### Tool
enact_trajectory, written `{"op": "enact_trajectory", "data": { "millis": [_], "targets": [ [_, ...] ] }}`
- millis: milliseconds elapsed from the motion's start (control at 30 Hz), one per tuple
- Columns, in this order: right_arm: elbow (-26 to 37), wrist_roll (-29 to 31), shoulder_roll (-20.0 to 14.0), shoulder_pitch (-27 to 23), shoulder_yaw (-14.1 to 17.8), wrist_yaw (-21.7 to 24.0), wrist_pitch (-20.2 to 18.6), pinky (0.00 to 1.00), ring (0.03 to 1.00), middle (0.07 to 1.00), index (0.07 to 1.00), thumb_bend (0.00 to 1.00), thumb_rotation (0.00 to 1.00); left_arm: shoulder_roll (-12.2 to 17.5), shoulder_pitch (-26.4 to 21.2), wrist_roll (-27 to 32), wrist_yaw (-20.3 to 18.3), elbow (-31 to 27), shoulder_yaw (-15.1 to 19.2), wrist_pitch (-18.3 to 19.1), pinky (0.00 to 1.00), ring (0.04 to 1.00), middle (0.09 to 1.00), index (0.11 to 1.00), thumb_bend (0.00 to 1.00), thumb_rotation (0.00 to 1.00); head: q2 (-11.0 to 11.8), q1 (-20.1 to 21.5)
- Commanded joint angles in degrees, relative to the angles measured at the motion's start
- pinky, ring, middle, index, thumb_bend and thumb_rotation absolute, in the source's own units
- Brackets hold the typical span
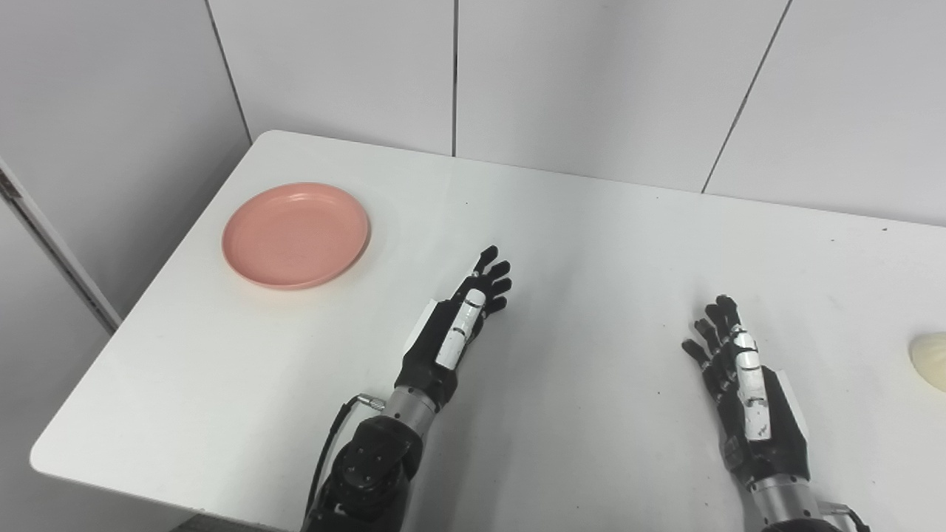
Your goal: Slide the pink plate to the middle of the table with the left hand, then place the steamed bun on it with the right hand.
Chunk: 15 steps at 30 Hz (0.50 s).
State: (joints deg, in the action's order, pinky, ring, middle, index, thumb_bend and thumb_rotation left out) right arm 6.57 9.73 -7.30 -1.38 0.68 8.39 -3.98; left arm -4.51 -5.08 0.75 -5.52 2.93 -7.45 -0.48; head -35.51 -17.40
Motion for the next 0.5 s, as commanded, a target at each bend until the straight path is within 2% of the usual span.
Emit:
{"op": "enact_trajectory", "data": {
  "millis": [0, 167, 467],
  "targets": [
    [1.3, -0.3, -0.1, -0.3, 0.3, -0.4, -1.2, 1.00, 0.981, 0.993, 0.996, 0.30, 1.00, -0.4, 2.5, 0.3, 0.0, 0.9, -0.3, 1.8, 0.93, 0.930, 0.950, 0.958, 0.48, 1.00, 0.0, 0.0],
    [1.2, -0.3, -0.3, -0.3, 0.1, -0.2, -0.8, 1.00, 0.981, 0.994, 0.998, 0.27, 1.00, -0.1, 1.9, 0.6, -0.7, -3.3, -0.9, 4.9, 0.93, 0.927, 0.949, 0.955, 0.47, 1.00, -0.3, 0.5],
    [0.9, -0.1, -0.5, -0.5, 0.3, -0.2, -1.3, 1.00, 0.978, 0.988, 0.991, 0.28, 1.00, 0.4, -3.7, 0.4, -0.7, -10.3, 0.1, 10.6, 0.92, 0.912, 0.930, 0.934, 0.51, 1.00, -0.5, 0.6]
  ]
}}
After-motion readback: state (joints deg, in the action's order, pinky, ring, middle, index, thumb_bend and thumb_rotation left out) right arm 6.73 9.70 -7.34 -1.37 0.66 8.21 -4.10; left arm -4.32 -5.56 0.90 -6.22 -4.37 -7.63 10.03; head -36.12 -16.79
